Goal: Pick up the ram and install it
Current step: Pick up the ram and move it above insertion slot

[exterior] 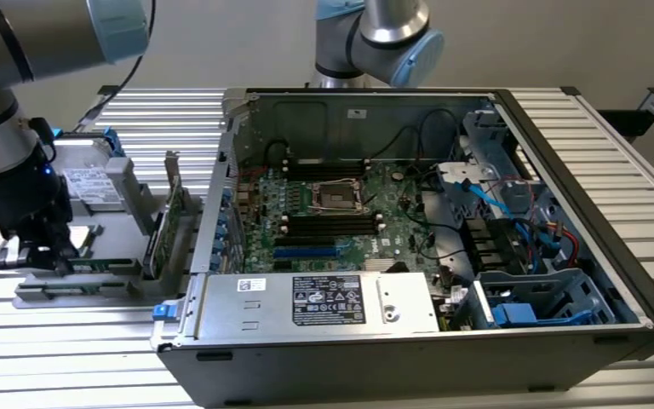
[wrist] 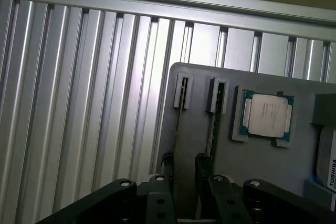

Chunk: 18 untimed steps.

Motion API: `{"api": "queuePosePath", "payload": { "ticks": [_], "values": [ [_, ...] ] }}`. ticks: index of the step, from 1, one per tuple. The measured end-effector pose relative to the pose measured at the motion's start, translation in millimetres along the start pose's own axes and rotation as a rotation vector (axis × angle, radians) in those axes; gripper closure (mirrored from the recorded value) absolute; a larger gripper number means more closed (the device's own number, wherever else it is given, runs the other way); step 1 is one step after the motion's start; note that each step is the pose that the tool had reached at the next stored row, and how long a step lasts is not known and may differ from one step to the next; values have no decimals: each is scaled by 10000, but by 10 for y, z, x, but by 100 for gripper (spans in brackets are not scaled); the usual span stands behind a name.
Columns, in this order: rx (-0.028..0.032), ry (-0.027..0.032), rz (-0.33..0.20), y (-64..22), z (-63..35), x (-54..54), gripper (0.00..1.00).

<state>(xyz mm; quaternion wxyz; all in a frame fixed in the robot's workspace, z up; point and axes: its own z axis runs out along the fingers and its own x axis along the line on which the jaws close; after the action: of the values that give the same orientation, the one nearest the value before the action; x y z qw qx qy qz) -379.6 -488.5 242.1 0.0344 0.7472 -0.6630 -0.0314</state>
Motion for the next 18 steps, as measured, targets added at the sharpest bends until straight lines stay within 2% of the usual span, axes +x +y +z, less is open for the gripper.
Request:
{"api": "queuePosePath", "payload": {
  "ticks": [7,18],
  "values": [
    [2,0,-2,3,106,35,69],
    [-4,31,-5,-1,254,94,69]
  ]
}}
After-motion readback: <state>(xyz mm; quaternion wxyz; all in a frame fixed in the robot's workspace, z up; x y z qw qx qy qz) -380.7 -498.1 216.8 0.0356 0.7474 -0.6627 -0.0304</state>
